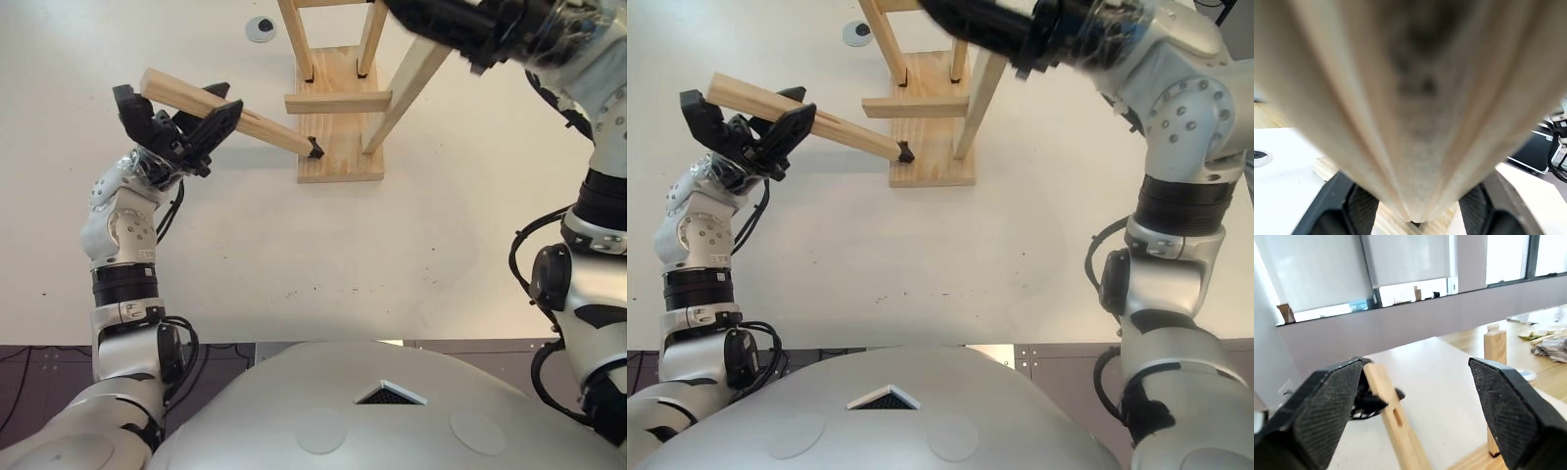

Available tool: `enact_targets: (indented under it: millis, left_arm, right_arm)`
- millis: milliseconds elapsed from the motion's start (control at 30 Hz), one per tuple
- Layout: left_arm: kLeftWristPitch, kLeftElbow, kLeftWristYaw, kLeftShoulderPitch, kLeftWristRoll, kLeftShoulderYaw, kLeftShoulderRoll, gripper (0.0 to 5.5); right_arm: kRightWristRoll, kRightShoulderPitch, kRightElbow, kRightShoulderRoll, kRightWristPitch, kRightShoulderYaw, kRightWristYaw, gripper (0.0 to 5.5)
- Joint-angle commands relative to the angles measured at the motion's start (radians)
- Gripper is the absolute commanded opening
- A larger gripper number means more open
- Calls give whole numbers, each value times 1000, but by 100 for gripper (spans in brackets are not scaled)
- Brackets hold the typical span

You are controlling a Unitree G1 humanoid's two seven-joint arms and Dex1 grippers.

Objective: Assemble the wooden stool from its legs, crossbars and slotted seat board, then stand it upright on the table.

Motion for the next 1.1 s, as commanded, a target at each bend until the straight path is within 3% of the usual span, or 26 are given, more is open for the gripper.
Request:
enact_targets:
  millis: [33,400,767,1100]
  left_arm:
    - [37,-64,40,62,29,-51,-22,203]
    - [-30,-154,150,-65,4,10,-38,203]
    - [-20,-138,-7,-86,98,-100,83,203]
    - [-87,-68,-28,-112,161,-135,68,203]
  right_arm:
    - [27,-49,28,28,-10,-51,-69,402]
    - [33,-27,23,43,-32,-78,-121,402]
    - [38,-27,28,47,-34,-74,-129,402]
    - [36,-11,17,49,-36,-60,-128,402]
